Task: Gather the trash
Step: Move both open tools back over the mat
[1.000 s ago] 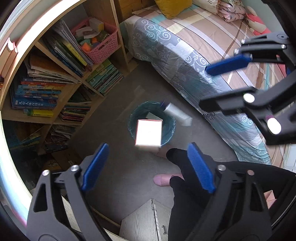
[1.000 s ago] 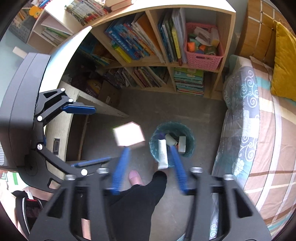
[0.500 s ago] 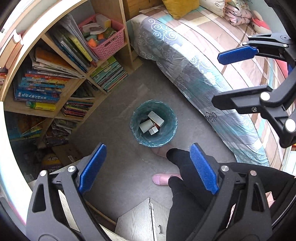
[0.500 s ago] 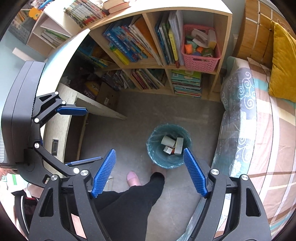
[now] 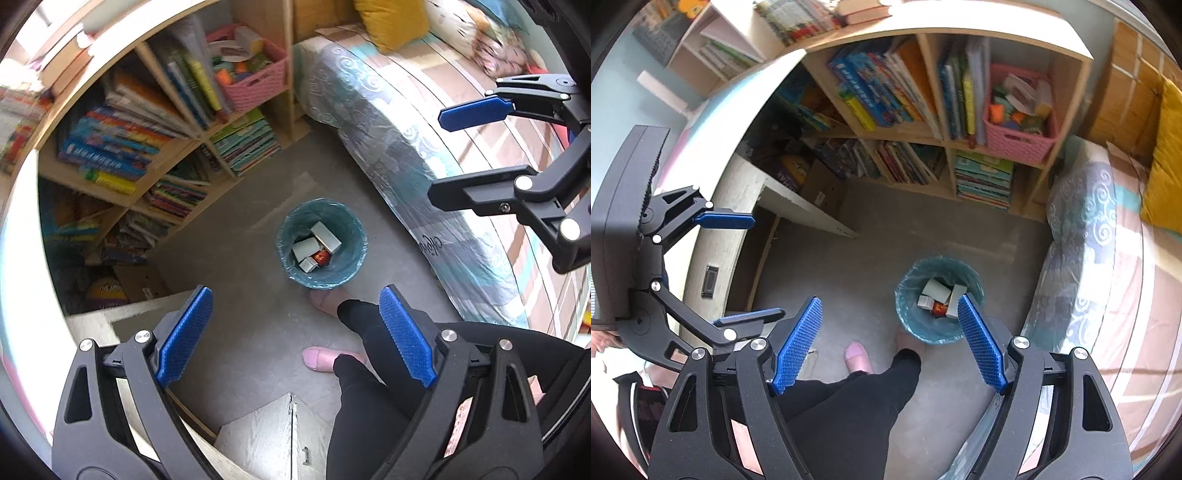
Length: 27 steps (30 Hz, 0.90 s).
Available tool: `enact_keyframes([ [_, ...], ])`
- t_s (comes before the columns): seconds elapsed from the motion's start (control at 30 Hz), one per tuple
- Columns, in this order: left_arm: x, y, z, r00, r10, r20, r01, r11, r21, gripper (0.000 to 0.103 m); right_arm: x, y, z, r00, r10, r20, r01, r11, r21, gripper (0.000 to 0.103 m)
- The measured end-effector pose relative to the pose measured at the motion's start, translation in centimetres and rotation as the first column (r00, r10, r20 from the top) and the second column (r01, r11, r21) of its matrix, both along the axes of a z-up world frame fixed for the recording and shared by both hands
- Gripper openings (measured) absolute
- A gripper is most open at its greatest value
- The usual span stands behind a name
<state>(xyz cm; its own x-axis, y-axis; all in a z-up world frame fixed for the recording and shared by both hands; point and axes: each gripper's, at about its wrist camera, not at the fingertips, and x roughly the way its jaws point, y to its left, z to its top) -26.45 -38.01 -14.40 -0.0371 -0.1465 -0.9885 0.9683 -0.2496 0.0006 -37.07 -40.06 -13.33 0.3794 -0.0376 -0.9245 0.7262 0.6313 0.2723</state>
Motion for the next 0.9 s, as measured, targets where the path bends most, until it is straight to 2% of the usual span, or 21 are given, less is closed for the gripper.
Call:
enact_keyframes([
  [0.23,5.0,3.1,1.5,0.988,0.156,0.022,-0.155,0.987,-0.041,0.089,4.9,1.3,1.3,0.990,0.141,0.020,-0.140,0.989,-0.036,0.082],
  [0.47,10.3,7.9,2.7,0.944,0.326,0.039,-0.323,0.943,-0.082,0.089,10.8,3.4,2.5,0.954,0.299,0.032,-0.297,0.953,-0.068,0.082],
  [0.63,13.9,11.9,3.5,0.888,0.458,0.052,-0.451,0.886,-0.110,0.089,15.5,5.7,3.3,0.907,0.419,0.034,-0.415,0.905,-0.090,0.082],
  [0.9,19.5,19.6,4.1,0.749,0.660,0.061,-0.648,0.748,-0.142,0.090,22.4,10.2,4.0,0.802,0.596,0.023,-0.590,0.798,-0.120,0.083],
])
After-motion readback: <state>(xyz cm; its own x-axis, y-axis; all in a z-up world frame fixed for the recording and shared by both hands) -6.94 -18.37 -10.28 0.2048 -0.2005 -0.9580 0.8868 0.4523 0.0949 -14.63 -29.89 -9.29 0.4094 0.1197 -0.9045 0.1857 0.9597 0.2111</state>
